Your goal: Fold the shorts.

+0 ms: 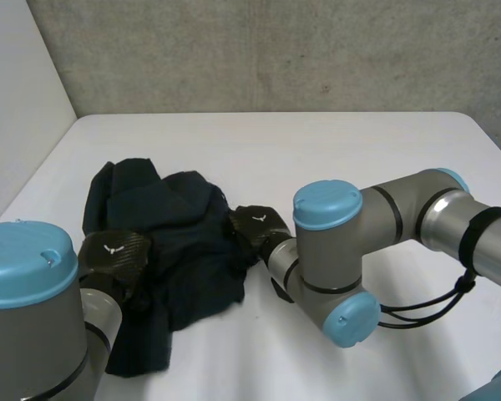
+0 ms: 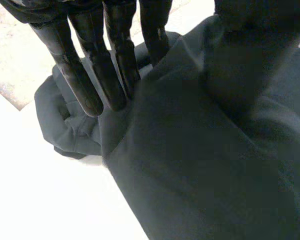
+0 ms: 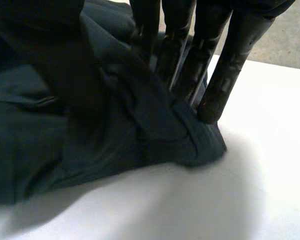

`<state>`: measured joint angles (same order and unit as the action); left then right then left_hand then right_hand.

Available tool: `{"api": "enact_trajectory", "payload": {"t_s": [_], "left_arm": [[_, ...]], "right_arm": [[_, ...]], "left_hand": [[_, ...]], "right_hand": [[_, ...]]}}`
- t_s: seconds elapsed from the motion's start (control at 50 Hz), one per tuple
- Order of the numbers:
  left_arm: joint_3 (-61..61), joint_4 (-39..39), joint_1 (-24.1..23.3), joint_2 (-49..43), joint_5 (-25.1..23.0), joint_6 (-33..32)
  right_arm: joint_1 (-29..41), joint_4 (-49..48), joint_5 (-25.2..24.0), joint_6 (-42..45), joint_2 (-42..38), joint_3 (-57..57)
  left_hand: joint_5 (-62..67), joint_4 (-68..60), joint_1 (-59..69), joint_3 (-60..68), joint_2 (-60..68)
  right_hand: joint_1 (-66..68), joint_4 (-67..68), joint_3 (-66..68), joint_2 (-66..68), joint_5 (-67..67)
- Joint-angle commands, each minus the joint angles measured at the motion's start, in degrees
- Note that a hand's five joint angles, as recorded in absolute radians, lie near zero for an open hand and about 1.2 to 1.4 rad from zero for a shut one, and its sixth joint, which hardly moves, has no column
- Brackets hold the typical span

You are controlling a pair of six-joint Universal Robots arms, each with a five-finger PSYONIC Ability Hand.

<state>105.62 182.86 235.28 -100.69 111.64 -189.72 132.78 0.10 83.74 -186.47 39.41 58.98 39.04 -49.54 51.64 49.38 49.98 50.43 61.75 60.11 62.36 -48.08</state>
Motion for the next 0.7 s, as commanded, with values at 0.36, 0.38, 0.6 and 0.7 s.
{"api": "enact_trajectory", "payload": {"t_s": [0.36, 0.38, 0.6, 0.7], "left_arm": [[-11.58, 5.92, 1.67, 15.35, -20.05, -4.35], [-11.76, 6.45, 1.67, 15.53, -21.02, -3.82], [-14.56, 9.7, 3.25, 3.86, -23.31, -2.15], [-17.81, 11.02, 6.06, -7.46, -23.49, -3.55]], "right_arm": [[-10.88, 3.59, 1.34, 35.64, 39.34, 5.53], [-10.79, 4.55, 1.34, 36.0, 39.95, 5.44], [-10.35, 12.91, 1.6, 37.14, 35.75, 4.48], [-10.44, 12.65, 2.12, 37.93, 25.66, 0.71]], "left_hand": [[30.96, -30.46, 28.36, 30.62, 30.02], [30.96, -30.46, 28.36, 30.62, 30.02], [30.96, -30.46, 28.36, 30.62, 30.02], [30.96, -30.46, 28.36, 30.62, 30.02]], "right_hand": [[29.57, 18.25, 19.89, 17.64, -21.92], [29.57, 18.25, 19.89, 17.64, -21.92], [29.57, 18.25, 19.89, 17.64, -21.92], [29.57, 18.25, 19.89, 17.64, -21.92]]}}
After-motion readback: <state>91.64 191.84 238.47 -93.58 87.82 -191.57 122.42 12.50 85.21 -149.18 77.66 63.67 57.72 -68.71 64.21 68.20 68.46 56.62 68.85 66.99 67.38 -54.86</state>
